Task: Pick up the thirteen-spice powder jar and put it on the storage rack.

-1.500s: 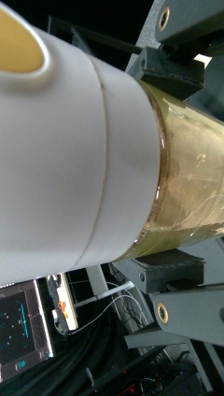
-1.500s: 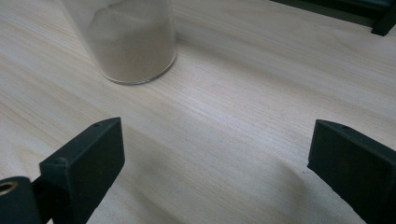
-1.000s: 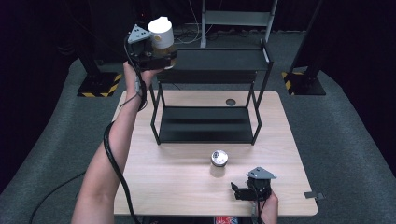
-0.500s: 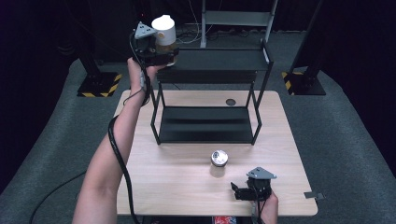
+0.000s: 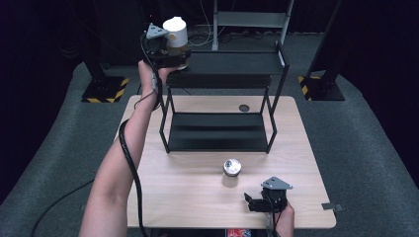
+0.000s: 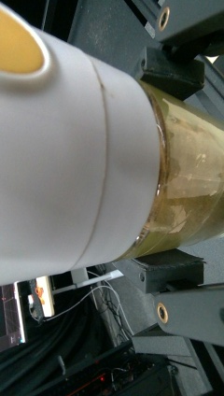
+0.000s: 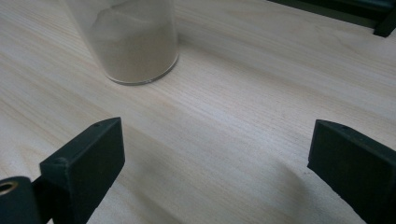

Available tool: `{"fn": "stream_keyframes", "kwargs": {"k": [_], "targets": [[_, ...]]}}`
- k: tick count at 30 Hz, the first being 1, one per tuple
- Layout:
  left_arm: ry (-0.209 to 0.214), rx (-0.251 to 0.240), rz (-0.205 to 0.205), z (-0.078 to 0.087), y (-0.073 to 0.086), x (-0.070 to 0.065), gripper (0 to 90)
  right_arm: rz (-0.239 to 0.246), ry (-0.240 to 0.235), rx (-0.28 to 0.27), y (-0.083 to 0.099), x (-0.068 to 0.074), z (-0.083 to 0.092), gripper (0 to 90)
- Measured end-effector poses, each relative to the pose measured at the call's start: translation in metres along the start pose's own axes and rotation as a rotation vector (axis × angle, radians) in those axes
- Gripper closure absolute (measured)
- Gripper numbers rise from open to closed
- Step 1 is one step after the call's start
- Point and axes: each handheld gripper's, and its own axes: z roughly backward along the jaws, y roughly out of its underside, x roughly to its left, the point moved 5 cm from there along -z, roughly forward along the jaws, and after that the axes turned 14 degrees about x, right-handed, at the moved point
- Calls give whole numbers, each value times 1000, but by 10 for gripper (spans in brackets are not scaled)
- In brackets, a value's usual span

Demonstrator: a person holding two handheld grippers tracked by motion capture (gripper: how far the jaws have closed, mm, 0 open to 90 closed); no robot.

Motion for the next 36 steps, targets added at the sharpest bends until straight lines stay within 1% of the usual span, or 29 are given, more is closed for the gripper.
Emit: {"fn": "stream_keyframes", "kwargs": {"k": [8, 12, 15, 18, 22, 24, 28, 36], "targets": [[-3, 19, 7, -8, 2, 1, 302, 1, 0, -1, 0, 0, 0, 30], [6, 9, 25, -10, 3, 3, 302, 1, 1, -3, 0, 0, 0, 30], [3, 8, 22, -11, 3, 3, 302, 3, 1, -2, 0, 0, 0, 30], [8, 6, 34, -12, 3, 4, 302, 0, 1, -4, 1, 0, 0, 30], [31, -5, 60, -12, 6, 9, 302, 0, 2, -4, 1, 0, 0, 30], [32, -6, 54, -13, 6, 9, 302, 1, 3, -4, 1, 0, 0, 30], [18, 4, 32, -12, 5, 6, 302, 5, 5, -3, 0, 1, 0, 31], [35, 14, 36, -11, 3, 10, 302, 4, 4, -3, 1, 1, 1, 31]]}}
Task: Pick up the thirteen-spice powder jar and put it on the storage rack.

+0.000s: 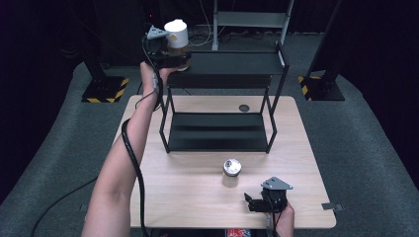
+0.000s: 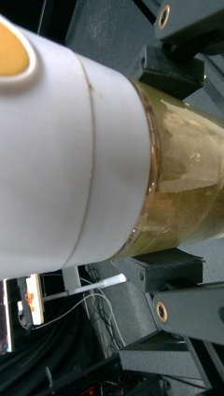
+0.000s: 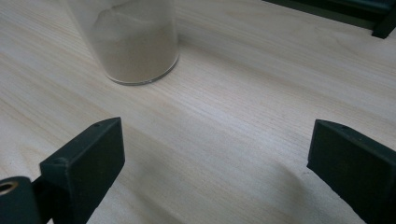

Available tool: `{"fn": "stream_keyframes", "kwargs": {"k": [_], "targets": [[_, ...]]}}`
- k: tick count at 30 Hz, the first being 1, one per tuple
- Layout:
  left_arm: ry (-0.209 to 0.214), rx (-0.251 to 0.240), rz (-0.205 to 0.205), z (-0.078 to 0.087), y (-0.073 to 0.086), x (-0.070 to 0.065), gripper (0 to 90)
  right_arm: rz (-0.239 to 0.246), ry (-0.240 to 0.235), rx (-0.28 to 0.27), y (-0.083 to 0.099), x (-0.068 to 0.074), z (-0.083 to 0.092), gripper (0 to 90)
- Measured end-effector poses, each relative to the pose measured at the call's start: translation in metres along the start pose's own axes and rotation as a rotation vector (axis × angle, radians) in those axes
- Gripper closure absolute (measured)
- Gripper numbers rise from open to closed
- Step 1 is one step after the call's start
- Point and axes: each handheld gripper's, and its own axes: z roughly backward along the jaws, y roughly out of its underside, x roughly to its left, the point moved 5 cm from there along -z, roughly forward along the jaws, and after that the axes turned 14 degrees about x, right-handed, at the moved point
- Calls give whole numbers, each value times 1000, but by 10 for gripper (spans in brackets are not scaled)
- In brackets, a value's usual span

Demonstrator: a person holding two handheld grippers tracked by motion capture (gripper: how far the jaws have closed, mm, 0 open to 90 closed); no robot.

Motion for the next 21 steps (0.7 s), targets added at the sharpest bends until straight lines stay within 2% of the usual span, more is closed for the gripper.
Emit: {"fn": "stream_keyframes", "kwargs": {"k": [6, 12, 21], "targets": [[5, 0, -8, 1, 0, 2, 301, 1, -2, 0, 0, 0, 0, 31], [-2, 22, -22, 4, -4, 3, 294, 0, -1, 1, 0, 0, 0, 31], [-2, 50, -65, 26, -7, 5, 101, 4, -1, 7, -1, 0, -1, 30]]}}
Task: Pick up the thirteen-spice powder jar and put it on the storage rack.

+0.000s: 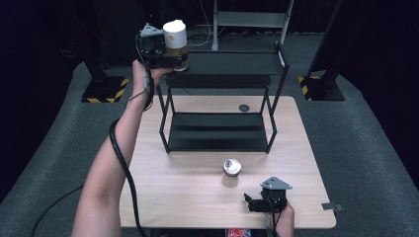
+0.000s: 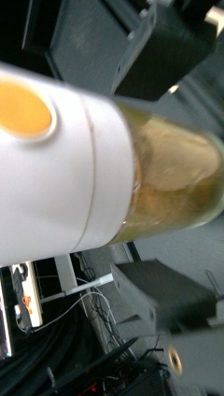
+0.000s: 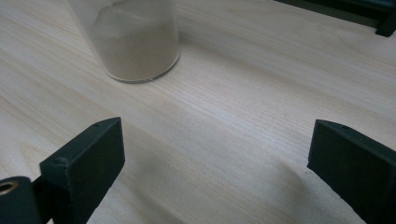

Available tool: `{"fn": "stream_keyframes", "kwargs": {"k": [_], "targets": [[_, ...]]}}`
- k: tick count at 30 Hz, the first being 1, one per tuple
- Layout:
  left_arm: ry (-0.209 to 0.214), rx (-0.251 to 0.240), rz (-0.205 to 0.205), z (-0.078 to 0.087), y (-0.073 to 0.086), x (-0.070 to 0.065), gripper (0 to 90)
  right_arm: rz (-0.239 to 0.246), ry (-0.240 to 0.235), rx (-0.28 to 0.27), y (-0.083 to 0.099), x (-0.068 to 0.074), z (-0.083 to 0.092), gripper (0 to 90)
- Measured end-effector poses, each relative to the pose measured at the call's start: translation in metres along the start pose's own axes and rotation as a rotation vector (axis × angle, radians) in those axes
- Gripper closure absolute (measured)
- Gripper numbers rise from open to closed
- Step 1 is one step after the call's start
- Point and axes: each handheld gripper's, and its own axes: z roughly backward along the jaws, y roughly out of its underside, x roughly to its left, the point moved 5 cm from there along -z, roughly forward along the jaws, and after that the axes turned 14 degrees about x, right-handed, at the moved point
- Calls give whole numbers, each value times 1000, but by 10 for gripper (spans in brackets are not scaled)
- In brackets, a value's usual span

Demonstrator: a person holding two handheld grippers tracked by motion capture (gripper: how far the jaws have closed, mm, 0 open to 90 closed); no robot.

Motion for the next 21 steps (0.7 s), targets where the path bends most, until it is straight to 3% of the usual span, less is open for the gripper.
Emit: {"fn": "stream_keyframes", "kwargs": {"k": [6, 9, 12, 13, 15, 17, 21], "targets": [[-36, 97, -123, 24, 0, -9, 0, -1, -1, 5, -1, 0, 0, 30], [-38, 113, -145, 30, 6, -12, 0, -2, -1, 5, -1, 0, 0, 30], [-19, 132, -177, 39, 18, -14, 0, -2, -2, 8, -1, 0, 0, 30], [-24, 122, -202, 42, 24, -17, 0, -4, -2, 10, -1, 0, 0, 30], [-26, 145, -240, 46, 34, -24, 0, -4, -3, 10, -1, 0, 0, 30], [-72, 137, -289, 50, 47, -36, 0, -2, -2, 11, -1, 0, 0, 29], [-57, 150, -330, 54, 70, -45, 0, 1, -2, 14, -2, 0, -1, 29]]}}
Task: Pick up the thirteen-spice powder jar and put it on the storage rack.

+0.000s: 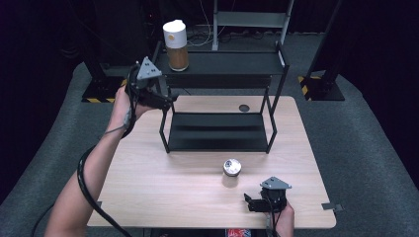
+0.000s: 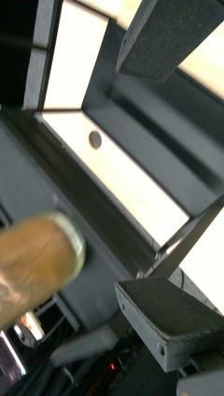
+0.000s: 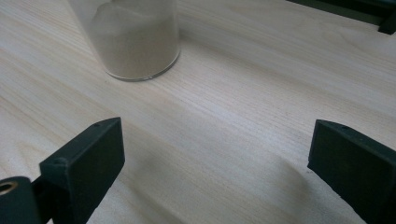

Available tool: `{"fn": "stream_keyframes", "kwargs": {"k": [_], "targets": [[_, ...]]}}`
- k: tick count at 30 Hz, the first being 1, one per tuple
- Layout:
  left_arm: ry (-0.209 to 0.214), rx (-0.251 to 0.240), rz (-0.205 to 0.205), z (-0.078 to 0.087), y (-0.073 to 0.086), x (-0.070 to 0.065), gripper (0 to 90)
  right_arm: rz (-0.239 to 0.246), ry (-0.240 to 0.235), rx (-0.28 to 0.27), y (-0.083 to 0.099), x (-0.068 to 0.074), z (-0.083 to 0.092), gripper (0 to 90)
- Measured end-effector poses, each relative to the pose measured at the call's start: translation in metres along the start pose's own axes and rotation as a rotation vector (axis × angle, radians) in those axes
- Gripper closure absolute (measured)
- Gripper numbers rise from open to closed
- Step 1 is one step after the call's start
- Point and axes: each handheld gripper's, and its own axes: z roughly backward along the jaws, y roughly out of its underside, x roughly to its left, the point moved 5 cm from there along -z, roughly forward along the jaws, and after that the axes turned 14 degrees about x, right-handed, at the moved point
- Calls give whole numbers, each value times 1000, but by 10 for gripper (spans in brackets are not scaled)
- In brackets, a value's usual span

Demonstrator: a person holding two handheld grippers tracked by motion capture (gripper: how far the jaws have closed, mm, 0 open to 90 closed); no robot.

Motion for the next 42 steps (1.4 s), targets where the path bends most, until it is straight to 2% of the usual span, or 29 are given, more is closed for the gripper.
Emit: {"fn": "stream_keyframes", "kwargs": {"k": [1, 5, 10, 13, 17, 18, 19, 20, 21, 23, 25, 26, 27, 32, 35, 42], "targets": [[-1, 5, -12, -2, 6, -5, 0, 1, 1, -2, 0, 0, 0, 29], [20, 42, -16, -13, 37, -23, 0, 1, 1, -2, 0, 0, 0, 29], [69, 148, -13, -36, 87, -48, 0, 3, -3, -1, 0, 0, 0, 29], [97, 214, 9, -51, 114, -60, 0, 6, -6, 2, 0, -1, 0, 29], [156, 291, 77, -75, 153, -76, 0, 7, -5, 5, -1, 0, 0, 28], [154, 303, 90, -78, 161, -81, 0, 7, -6, 6, -1, 0, 0, 28], [163, 316, 123, -84, 174, -87, 0, 9, -5, 10, -1, 0, -1, 27], [163, 316, 123, -84, 174, -87, 0, 11, -4, 11, -2, 0, -1, 27], [151, 335, 147, -89, 185, -96, 0, 12, -3, 13, -2, 0, -1, 27], [146, 341, 154, -91, 190, -100, 0, 12, -3, 16, -2, 0, -1, 27], [141, 354, 181, -93, 200, -110, 0, 16, -1, 25, -4, 1, -2, 27], [141, 354, 181, -93, 200, -110, 0, 18, 0, 26, -4, 1, -2, 27], [145, 347, 209, -94, 206, -114, 0, 18, 1, 28, -4, 1, -2, 26], [164, 317, 274, -94, 219, -117, 0, 20, -1, 49, -7, 1, -3, 25], [179, 299, 327, -95, 225, -117, 0, 23, -1, 60, -9, 1, -4, 24], [177, 299, 330, -94, 225, -118, 0, 26, -4, 72, -11, 1, -5, 21]]}}
